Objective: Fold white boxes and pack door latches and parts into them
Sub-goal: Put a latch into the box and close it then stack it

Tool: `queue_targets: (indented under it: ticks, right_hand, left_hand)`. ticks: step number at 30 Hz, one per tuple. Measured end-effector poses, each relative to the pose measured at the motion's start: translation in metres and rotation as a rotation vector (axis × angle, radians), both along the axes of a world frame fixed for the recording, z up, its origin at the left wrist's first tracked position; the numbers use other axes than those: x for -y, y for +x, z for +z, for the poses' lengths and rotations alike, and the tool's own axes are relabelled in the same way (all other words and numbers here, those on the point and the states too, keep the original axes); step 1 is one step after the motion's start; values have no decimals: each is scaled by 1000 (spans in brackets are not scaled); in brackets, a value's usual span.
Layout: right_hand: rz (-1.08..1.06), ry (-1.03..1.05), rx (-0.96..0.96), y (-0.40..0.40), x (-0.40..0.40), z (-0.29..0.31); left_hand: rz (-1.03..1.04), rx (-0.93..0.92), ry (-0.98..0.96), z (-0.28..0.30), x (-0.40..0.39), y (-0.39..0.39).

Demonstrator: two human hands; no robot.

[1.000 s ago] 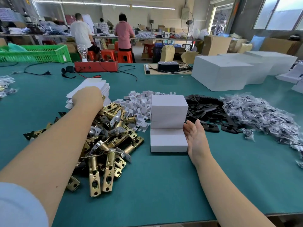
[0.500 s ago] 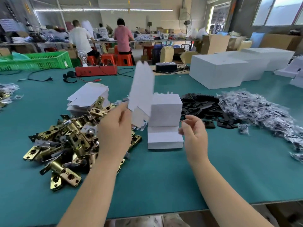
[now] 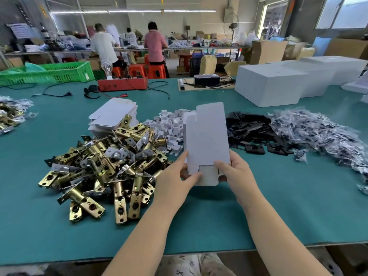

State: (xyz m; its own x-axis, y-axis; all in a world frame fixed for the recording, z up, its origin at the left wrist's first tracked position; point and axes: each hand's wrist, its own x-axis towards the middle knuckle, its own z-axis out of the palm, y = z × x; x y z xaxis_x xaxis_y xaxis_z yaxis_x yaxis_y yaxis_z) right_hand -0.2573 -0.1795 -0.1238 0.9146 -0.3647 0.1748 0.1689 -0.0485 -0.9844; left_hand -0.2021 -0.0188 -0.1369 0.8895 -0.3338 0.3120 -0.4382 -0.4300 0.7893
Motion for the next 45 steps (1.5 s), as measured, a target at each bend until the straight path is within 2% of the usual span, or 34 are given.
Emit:
queue_targets:
  ticks: [3, 5, 9, 14, 19, 22, 25, 26, 28, 30, 33, 35, 38, 40, 42, 45]
  right_hand:
    - [97, -298, -54, -9, 1, 1]
    - [85, -411, -70, -14, -2, 0]
    - [-25, -357, -57, -18, -2, -6]
    - [-57, -311, -82, -18, -3, -9]
    - [-25, -402, -166, -18, 1, -10]
    - [75, -331, -118, -18, 2, -8]
    - [136, -117, -52, -17, 2, -6]
    - [88, -41, -56, -17, 1, -5]
    - [-99, -20, -88, -14, 2, -5]
    - [-174, 36, -166, -10, 7, -3]
    - [-42, 319, -71, -1, 18, 4]
    - [81, 411, 36, 4, 25, 10]
    - [170, 338, 80, 9, 31, 12]
    - [202, 286, 71, 10, 29, 8]
    - [181, 272, 44, 11, 26, 2]
    - [90, 224, -5, 11, 22, -1]
  left_hand:
    - [45, 66, 112, 2, -1, -2]
    - [51, 83, 175, 3, 0, -4]
    - [9, 1, 143, 6, 5, -9]
    - [17, 42, 190, 4, 7, -13]
    - [-17, 23, 103, 3, 7, -13]
    - [-62, -11, -3, 3, 6, -14]
    - [-124, -52, -89, 7, 5, -13]
    - [-153, -67, -104, 9, 5, -13]
    - [-204, -95, -138, 12, 6, -14]
    - [-227, -100, -150, 14, 8, -13]
    - [-258, -122, -164, 18, 12, -8]
    - [-258, -162, -175, 22, 13, -1]
    - [-299, -196, -175, 28, 20, 8]
    - [-236, -242, -232, 31, 26, 10]
    - [-141, -248, -290, 25, 31, 13]
    - [-110, -191, -290, 16, 32, 16]
